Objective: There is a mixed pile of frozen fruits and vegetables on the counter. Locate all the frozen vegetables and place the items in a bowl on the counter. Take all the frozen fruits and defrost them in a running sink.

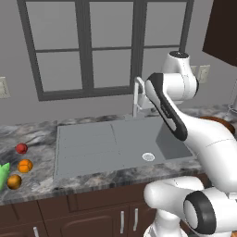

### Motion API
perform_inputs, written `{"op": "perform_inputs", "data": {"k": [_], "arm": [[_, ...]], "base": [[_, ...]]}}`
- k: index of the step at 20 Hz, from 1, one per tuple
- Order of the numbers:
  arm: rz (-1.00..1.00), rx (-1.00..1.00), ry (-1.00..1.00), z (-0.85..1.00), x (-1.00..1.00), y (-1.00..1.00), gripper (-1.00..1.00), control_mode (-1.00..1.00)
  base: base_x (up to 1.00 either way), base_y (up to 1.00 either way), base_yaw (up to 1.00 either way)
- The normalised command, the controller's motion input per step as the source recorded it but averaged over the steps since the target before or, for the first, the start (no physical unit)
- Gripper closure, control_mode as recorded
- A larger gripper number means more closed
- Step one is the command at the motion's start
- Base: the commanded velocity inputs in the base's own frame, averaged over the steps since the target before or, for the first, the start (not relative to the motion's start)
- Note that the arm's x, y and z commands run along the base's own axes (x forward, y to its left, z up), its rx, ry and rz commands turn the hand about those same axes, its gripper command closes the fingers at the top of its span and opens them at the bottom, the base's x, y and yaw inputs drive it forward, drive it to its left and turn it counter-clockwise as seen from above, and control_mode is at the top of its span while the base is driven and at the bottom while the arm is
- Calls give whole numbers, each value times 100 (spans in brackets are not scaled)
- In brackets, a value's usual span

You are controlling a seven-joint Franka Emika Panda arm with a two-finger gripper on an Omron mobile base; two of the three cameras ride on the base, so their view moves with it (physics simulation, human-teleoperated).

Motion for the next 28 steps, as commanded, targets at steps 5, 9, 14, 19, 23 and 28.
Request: {"op": "perform_inputs", "data": {"k": [5,9,14,19,23,28], "arm": [[0,0,1,-6,-2,6,-100,-100],[0,0,0,-9,-2,10,-100,-100],[0,0,0,-1,-14,33,-100,-100],[0,0,0,0,-12,46,-100,-100],[0,0,0,0,-3,49,-100,-100],[2,0,0,-3,0,56,-100,-100]], "base": [[0,0,0],[0,0,0],[0,0,0],[0,0,0],[0,0,0],[0,0,0]]}}
